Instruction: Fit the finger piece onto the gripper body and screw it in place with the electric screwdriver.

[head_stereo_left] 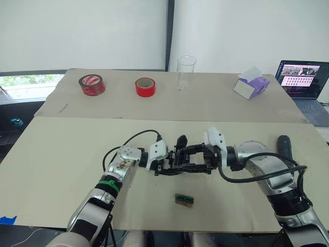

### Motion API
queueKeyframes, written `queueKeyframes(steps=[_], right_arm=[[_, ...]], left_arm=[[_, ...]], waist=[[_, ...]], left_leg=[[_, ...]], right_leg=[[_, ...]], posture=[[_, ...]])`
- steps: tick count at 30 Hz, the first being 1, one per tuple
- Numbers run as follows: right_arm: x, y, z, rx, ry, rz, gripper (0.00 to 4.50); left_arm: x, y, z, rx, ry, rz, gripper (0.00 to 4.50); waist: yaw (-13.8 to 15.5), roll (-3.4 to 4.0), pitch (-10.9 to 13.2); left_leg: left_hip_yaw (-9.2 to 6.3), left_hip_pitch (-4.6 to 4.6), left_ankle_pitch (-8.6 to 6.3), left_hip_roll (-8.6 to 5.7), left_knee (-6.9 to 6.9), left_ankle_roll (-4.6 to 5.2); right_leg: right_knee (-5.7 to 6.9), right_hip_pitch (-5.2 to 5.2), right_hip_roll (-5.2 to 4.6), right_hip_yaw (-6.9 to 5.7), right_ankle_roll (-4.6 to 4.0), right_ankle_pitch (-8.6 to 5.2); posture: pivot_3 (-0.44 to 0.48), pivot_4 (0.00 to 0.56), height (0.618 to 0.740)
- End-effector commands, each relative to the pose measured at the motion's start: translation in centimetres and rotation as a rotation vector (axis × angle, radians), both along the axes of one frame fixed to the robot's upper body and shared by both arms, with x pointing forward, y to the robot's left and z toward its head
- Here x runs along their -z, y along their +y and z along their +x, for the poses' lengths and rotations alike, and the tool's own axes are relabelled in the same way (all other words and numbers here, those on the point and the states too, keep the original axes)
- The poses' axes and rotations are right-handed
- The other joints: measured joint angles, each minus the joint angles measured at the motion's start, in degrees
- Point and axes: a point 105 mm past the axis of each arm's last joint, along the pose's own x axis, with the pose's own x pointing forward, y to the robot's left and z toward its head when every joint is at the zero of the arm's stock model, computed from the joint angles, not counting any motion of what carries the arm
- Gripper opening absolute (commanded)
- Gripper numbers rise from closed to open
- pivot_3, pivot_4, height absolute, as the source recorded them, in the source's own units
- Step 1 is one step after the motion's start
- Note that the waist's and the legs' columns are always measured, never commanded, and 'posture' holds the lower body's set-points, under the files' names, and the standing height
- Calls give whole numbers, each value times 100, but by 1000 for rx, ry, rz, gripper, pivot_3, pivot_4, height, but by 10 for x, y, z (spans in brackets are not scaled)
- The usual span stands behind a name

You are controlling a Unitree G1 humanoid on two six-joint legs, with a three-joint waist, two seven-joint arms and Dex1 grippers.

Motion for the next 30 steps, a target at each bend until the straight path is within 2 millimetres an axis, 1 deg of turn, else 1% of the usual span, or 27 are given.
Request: queueKeyframes(steps=[1,3,5,6,8,11,13,16,19,21,22,23,26,28,30], right_arm=[[-16,-6,-13,-45,-21,27,4478],[-18,-13,-15,-28,-30,28,4500],[-21,-20,-17,-11,-42,35,4500],[-24,-26,-17,10,-55,42,4500],[-29,-38,-18,58,-86,58,4500],[-35,-65,-19,184,-133,78,4500],[-37,-85,-23,286,-163,78,4500],[-38,-123,-33,490,-207,73,4500],[-42,-170,-47,770,-254,111,4500],[-40,-194,-62,912,-278,111,4500],[-37,-206,-71,986,-288,110,4500],[-31,-218,-82,1065,-287,102,4500],[-13,-239,-109,1244,-268,55,4500],[0,-251,-123,1370,-245,11,4500],[14,-263,-135,1531,-180,-37,4500]], left_arm=[[20,9,-4,-19,62,65,2313],[20,8,-5,-24,67,63,3335],[20,8,-3,-35,61,55,4223],[18,8,-2,-42,40,48,4448],[16,11,0,-50,10,40,4448],[12,22,1,-69,14,23,4448],[9,35,-1,-81,26,4,4448],[-2,63,-5,-112,25,-40,4448],[-37,86,-14,-116,-25,-208,4448],[-53,95,-20,-120,-44,-246,4448],[-60,97,-23,-113,-43,-258,4448],[-70,98,-29,-89,-47,-272,4448],[-97,92,-44,-23,-62,-315,4448],[-112,87,-52,29,-69,-321,4448],[-127,83,-56,59,-74,-331,4448]], waist=[[3,0,0],[3,0,0],[4,0,0],[4,0,0],[9,0,0],[15,-1,0],[-1,-1,0],[-46,-1,0],[-43,1,1],[16,4,6],[55,6,7],[101,6,8],[166,14,10],[153,20,10],[137,32,13]], left_leg=[[0,0,0,0,0,1],[0,1,-1,0,0,1],[0,2,-1,0,-1,1],[0,2,-1,0,-1,1],[0,2,-1,0,0,1],[0,1,-1,0,-1,1],[0,2,-1,0,-3,1],[3,8,1,9,-17,-7],[3,11,8,21,-23,-27],[-2,6,10,22,-23,-33],[-2,7,10,22,-21,-33],[-7,6,11,18,-20,-32],[-8,6,-2,17,-21,-32],[-7,5,-6,15,-21,-25],[2,6,-8,12,-21,-23]], right_leg=[[-1,1,-1,0,0,0],[-2,1,-2,-1,0,0],[-2,1,-4,0,1,0],[-1,1,-4,0,1,-1],[-2,1,-5,0,1,-1],[-3,1,-5,0,1,-1],[-4,1,-4,0,1,-1],[-2,-4,3,4,-3,-3],[6,-9,14,4,-9,-9],[6,-11,15,4,23,-32],[4,-8,14,4,26,-33],[3,-5,7,0,27,-34],[-3,-2,-2,7,20,-46],[-4,-1,-8,11,25,-50],[-3,-2,-11,26,13,-57]], posture=[[0,150,740],[0,150,740],[0,150,740],[0,150,740],[0,150,740],[0,150,740],[0,150,740],[0,150,740],[0,150,740],[0,150,740],[0,150,740],[0,150,740],[0,150,740],[0,150,740],[0,150,740]])
